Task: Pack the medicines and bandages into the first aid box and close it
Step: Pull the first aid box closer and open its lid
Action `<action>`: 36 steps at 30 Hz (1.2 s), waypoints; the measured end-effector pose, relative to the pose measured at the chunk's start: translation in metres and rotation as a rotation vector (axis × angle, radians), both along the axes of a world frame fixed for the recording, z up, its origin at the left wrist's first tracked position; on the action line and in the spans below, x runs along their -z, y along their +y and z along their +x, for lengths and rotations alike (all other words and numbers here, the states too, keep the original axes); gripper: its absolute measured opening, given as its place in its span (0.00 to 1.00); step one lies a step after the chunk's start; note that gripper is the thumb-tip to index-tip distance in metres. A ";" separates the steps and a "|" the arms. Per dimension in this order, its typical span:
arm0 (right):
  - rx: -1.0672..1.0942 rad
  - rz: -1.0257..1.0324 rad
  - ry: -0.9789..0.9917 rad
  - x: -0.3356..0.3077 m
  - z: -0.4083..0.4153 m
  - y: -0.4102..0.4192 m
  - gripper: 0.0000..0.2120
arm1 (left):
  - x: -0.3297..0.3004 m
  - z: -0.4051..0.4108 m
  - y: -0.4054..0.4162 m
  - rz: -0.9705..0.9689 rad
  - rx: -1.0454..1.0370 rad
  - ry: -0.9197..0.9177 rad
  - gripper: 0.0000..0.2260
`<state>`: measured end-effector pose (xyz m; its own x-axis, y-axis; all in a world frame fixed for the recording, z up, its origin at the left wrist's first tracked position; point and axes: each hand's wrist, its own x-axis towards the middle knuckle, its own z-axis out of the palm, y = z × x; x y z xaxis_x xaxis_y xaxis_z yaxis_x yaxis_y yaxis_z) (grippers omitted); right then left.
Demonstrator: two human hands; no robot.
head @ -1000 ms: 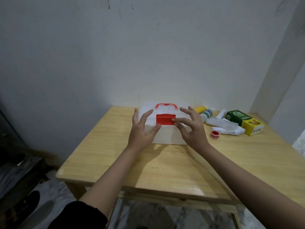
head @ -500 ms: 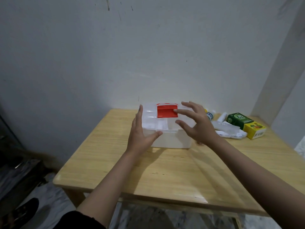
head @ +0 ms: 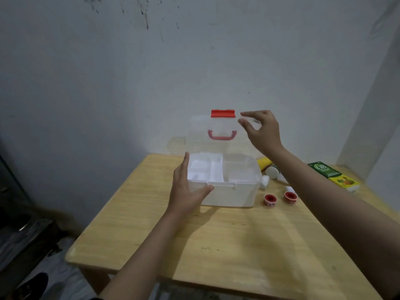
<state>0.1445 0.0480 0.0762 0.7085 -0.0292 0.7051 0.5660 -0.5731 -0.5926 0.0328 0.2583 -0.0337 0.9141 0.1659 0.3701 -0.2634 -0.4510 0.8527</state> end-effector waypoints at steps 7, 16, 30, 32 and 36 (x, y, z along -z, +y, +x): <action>0.050 0.046 0.117 0.001 0.048 0.000 0.18 | 0.010 0.017 0.000 -0.097 0.005 0.055 0.46; 0.050 -0.086 0.255 0.011 0.060 -0.004 0.28 | 0.022 0.026 -0.003 -0.170 0.025 -0.022 0.34; 0.229 -0.275 0.230 0.048 -0.017 -0.119 0.17 | 0.023 0.025 -0.009 -0.331 -0.029 -0.063 0.30; 0.323 -0.287 0.272 0.073 -0.031 -0.148 0.15 | 0.023 0.024 -0.011 -0.350 -0.044 -0.072 0.29; 0.530 -0.209 0.381 0.111 -0.052 -0.200 0.15 | 0.022 0.024 -0.012 -0.381 -0.056 -0.073 0.28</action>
<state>0.0922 -0.1518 -0.0344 0.8358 -0.3310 0.4380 -0.0486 -0.8393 -0.5414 0.0570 0.2461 -0.0557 0.8731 0.3532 0.3361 -0.3134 -0.1216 0.9418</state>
